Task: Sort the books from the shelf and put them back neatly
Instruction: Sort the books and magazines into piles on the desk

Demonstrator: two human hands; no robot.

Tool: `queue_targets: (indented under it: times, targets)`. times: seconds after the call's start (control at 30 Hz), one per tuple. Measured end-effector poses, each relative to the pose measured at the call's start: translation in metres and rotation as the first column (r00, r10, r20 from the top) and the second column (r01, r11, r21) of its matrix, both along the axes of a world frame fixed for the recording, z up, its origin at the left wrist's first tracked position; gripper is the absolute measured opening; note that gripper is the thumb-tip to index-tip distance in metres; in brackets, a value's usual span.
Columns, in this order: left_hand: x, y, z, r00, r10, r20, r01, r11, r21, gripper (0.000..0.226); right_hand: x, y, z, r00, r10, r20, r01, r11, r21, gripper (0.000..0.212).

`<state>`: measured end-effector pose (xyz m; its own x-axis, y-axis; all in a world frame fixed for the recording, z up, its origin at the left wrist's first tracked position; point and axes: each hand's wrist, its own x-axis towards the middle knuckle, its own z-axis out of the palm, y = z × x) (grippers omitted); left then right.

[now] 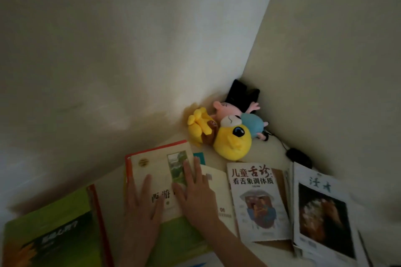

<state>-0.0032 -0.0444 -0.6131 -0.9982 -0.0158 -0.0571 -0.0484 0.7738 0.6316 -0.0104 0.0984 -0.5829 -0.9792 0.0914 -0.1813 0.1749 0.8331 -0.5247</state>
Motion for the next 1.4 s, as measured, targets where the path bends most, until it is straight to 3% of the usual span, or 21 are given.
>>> queue_targets:
  times: [0.13, 0.23, 0.3, 0.37, 0.47, 0.53, 0.63, 0.73, 0.87, 0.93, 1.0, 1.1, 1.2, 1.27, 1.4]
  targets:
    - [-0.002, -0.001, -0.005, 0.993, 0.110, 0.041, -0.115, 0.980, 0.161, 0.067, -0.002, 0.004, -0.007, 1.000, -0.006, -0.018, 0.005, 0.998, -0.059, 0.069]
    - [-0.007, -0.004, -0.006, 0.963, 0.210, 0.168, -0.251, 0.927, 0.279, 0.075, -0.004, 0.013, -0.008, 0.993, -0.107, 0.057, 0.119, 0.952, -0.283, 0.074]
    - [-0.012, -0.004, -0.002, 0.904, 0.277, 0.327, -0.370, 0.889, 0.269, 0.089, -0.005, 0.025, -0.008, 0.969, -0.174, 0.176, 0.244, 0.794, -0.556, 0.080]
    - [-0.018, -0.006, 0.001, 0.803, 0.312, 0.509, -0.512, 0.797, 0.319, 0.098, -0.005, 0.037, -0.009, 0.946, -0.183, 0.268, 0.323, 0.623, -0.713, 0.085]
    - [-0.026, -0.014, -0.004, 0.703, 0.273, 0.657, -0.615, 0.698, 0.367, 0.098, -0.001, 0.048, -0.021, 0.930, -0.120, 0.349, 0.324, 0.717, -0.617, 0.097]
    - [-0.029, -0.020, -0.004, 0.643, 0.262, 0.719, -0.665, 0.657, 0.356, 0.103, -0.001, 0.053, -0.027, 0.896, -0.082, 0.436, 0.355, 0.723, -0.593, 0.112]
    - [-0.029, -0.026, -0.001, 0.608, 0.209, 0.766, -0.687, 0.623, 0.375, 0.107, -0.001, 0.057, -0.026, 0.902, -0.040, 0.430, 0.304, 0.766, -0.566, 0.107]
    - [-0.027, -0.027, 0.011, 0.606, 0.151, 0.781, -0.654, 0.652, 0.382, 0.121, -0.009, 0.058, -0.025, 0.920, -0.045, 0.390, 0.284, 0.762, -0.582, 0.106]
    - [-0.026, -0.029, 0.017, 0.575, 0.109, 0.811, -0.644, 0.671, 0.367, 0.135, -0.030, 0.047, -0.025, 0.880, -0.077, 0.469, 0.380, 0.706, -0.598, 0.112]
    - [-0.027, -0.034, 0.013, 0.585, 0.103, 0.805, -0.620, 0.697, 0.361, 0.156, -0.033, 0.043, -0.030, 0.902, -0.079, 0.425, 0.342, 0.731, -0.591, 0.090]
    - [-0.027, -0.036, 0.010, 0.597, 0.101, 0.796, -0.610, 0.701, 0.369, 0.171, -0.032, 0.041, -0.034, 0.917, -0.092, 0.388, 0.340, 0.691, -0.638, 0.071]
    - [-0.024, -0.043, 0.010, 0.603, 0.102, 0.791, -0.628, 0.673, 0.392, 0.156, -0.031, 0.040, -0.031, 0.920, -0.093, 0.382, 0.356, 0.610, -0.708, 0.053]
    - [-0.024, -0.055, 0.003, 0.579, 0.091, 0.810, -0.645, 0.659, 0.386, 0.154, -0.035, 0.042, -0.030, 0.889, -0.061, 0.454, 0.419, 0.507, -0.753, 0.055]
    - [-0.025, -0.058, 0.000, 0.587, 0.074, 0.807, -0.620, 0.682, 0.388, 0.146, -0.035, 0.041, -0.030, 0.880, -0.064, 0.471, 0.444, 0.460, -0.768, 0.069]
    - [-0.027, -0.056, 0.005, 0.585, 0.041, 0.810, -0.609, 0.681, 0.406, 0.129, -0.035, 0.027, -0.037, 0.875, -0.125, 0.469, 0.457, 0.535, -0.711, 0.109]
